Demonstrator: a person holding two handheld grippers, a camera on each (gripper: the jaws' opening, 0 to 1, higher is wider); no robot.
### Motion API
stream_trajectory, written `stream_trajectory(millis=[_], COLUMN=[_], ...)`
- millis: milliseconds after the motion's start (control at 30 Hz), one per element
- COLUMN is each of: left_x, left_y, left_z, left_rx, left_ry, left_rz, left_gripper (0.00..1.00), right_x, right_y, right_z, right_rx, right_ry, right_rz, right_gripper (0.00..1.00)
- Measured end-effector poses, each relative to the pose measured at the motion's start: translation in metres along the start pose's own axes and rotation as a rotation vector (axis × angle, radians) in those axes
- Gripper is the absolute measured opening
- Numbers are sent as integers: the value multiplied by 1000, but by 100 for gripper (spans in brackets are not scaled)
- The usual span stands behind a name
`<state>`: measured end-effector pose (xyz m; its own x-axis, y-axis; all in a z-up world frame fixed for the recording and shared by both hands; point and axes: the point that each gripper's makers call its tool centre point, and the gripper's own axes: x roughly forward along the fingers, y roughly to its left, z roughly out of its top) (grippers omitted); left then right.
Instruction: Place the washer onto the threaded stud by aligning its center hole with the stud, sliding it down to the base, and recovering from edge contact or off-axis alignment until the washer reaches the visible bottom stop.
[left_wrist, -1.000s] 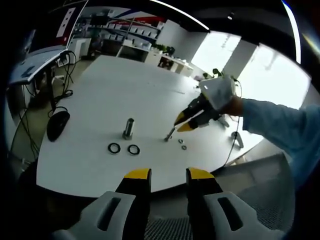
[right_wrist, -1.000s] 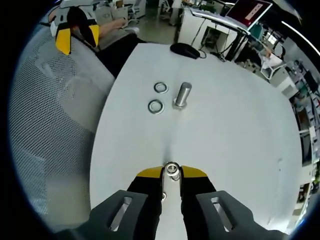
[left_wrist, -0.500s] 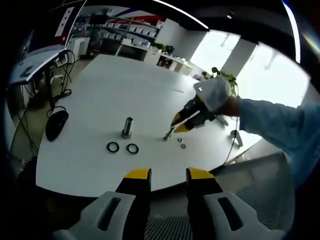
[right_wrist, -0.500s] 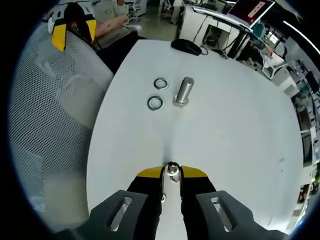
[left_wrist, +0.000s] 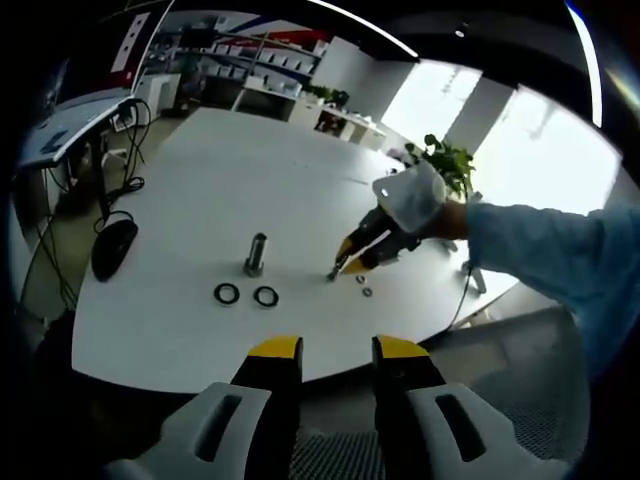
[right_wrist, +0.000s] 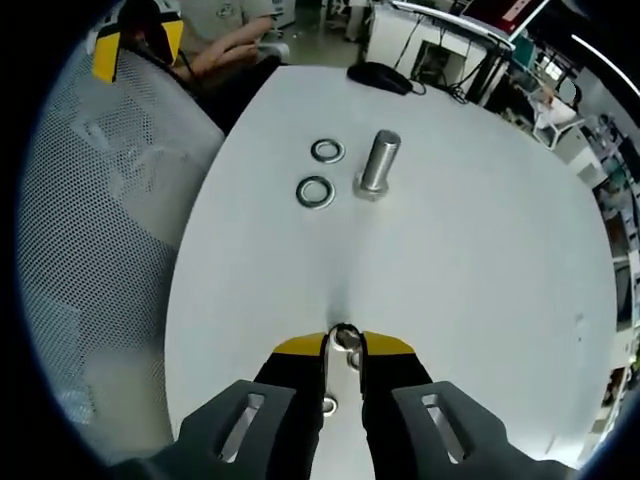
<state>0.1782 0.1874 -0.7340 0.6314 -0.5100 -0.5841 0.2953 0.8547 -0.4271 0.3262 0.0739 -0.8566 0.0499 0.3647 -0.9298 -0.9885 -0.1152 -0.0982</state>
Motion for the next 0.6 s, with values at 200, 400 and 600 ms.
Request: stream_trajectory(millis=[200, 400, 600], left_x=[0, 0, 0], left_y=[1, 1, 2], left_z=[0, 1, 1], left_rx=[-3, -8, -13], left_ry=[1, -3, -9], left_rz=[2, 6, 9], left_gripper=[26, 26, 26], right_x=[5, 8, 12], right_y=[1, 2, 5], right_z=[-2, -4, -8], right_rx=[7, 8, 18], right_ry=[4, 17, 31], right_rz=[11, 22, 31], right_gripper=[13, 13, 13])
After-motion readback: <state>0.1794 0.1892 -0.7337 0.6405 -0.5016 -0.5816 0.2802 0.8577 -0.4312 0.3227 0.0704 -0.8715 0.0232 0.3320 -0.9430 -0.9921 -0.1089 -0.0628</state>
